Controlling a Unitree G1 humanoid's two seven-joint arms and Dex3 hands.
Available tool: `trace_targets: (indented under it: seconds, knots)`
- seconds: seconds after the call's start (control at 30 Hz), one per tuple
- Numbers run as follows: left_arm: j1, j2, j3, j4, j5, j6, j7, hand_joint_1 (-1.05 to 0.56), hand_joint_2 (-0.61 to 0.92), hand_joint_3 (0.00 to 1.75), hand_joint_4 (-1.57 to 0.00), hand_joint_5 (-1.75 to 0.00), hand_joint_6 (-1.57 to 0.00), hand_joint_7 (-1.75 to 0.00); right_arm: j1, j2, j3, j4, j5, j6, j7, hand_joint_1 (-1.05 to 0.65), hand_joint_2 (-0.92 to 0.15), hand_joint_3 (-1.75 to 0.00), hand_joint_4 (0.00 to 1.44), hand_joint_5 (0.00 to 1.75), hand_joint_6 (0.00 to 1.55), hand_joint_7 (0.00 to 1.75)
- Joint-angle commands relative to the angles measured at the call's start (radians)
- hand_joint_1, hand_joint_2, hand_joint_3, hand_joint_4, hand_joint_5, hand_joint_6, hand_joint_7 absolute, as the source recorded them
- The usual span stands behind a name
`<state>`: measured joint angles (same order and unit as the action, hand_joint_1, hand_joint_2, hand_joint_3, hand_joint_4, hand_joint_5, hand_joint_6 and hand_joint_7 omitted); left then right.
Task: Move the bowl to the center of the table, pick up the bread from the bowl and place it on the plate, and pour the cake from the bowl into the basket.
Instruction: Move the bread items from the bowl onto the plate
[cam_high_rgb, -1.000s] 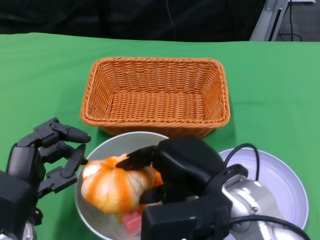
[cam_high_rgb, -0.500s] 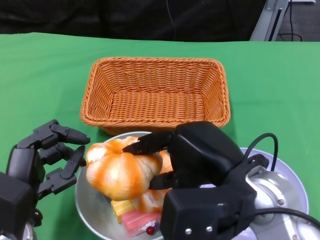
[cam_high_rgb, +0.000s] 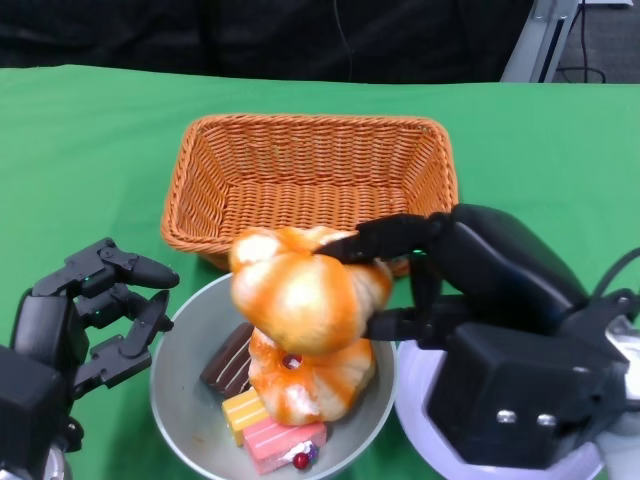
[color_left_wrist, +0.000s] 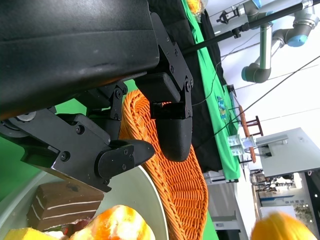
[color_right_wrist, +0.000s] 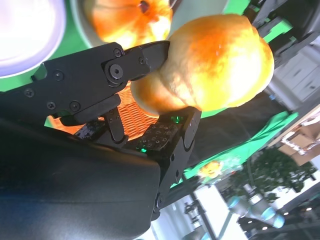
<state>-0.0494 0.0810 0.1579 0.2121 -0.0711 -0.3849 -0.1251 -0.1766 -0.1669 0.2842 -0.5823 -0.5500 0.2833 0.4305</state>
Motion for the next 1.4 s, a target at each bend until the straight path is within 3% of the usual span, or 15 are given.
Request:
trace_targets:
  seconds: [0.03, 0.33, 0.4, 0.6, 0.7, 0.8, 1.3, 1.4]
  knots:
    - [-0.004, 0.025, 0.014, 0.007, -0.005, -0.011, 0.003, -0.04, 0.63, 0.79, -0.76, -1.39, -0.81, -1.07, 0.052, -0.055, -0.097, -0.064, 0.046, -0.008, -0.002, -0.2, -0.92, -0.22, 0.7, 1.73, 0.79, 0.92]
    - [-0.006, 0.026, 0.02, 0.014, -0.015, -0.017, 0.004, -0.04, 0.6, 0.83, -0.77, -1.4, -0.82, -1.07, 0.183, -0.148, -0.24, -0.098, 0.087, -0.078, -0.039, -0.21, -0.92, -0.24, 0.67, 1.72, 0.75, 0.95]
    - [-0.006, 0.027, 0.021, 0.015, -0.021, -0.016, 0.0, -0.05, 0.6, 0.84, -0.76, -1.4, -0.81, -1.07, 0.209, -0.166, -0.264, -0.089, 0.079, -0.104, -0.057, -0.17, -0.92, -0.21, 0.69, 1.65, 0.77, 0.91]
    - [-0.017, 0.041, 0.029, 0.048, -0.044, -0.04, -0.02, -0.04, 0.6, 0.85, -0.76, -1.4, -0.8, -1.08, 0.293, -0.228, -0.329, 0.052, 0.073, -0.284, -0.156, -0.17, -0.92, -0.15, 0.71, 1.52, 0.79, 0.9]
    - [-0.021, 0.045, 0.031, 0.057, -0.048, -0.046, -0.023, -0.03, 0.6, 0.85, -0.76, -1.4, -0.8, -1.08, 0.313, -0.247, -0.337, 0.113, 0.069, -0.344, -0.188, -0.17, -0.92, -0.14, 0.72, 1.5, 0.79, 0.89]
    - [-0.026, 0.049, 0.035, 0.069, -0.057, -0.052, -0.03, -0.04, 0.59, 0.85, -0.77, -1.4, -0.81, -1.08, 0.35, -0.268, -0.342, 0.203, 0.051, -0.409, -0.234, -0.13, -0.92, -0.08, 0.77, 1.43, 0.86, 0.74]
    - [-0.027, 0.049, 0.037, 0.069, -0.067, -0.046, -0.037, -0.05, 0.59, 0.86, -0.76, -1.41, -0.81, -1.07, 0.356, -0.27, -0.305, 0.365, -0.013, -0.515, -0.343, -0.12, -0.92, -0.08, 0.76, 1.5, 0.94, 0.57]
    - [-0.026, 0.053, 0.039, 0.073, -0.062, -0.054, -0.037, -0.05, 0.59, 0.86, -0.76, -1.41, -0.81, -1.07, 0.347, -0.246, -0.267, 0.443, -0.055, -0.525, -0.402, -0.13, -0.92, -0.08, 0.76, 1.48, 0.97, 0.52]
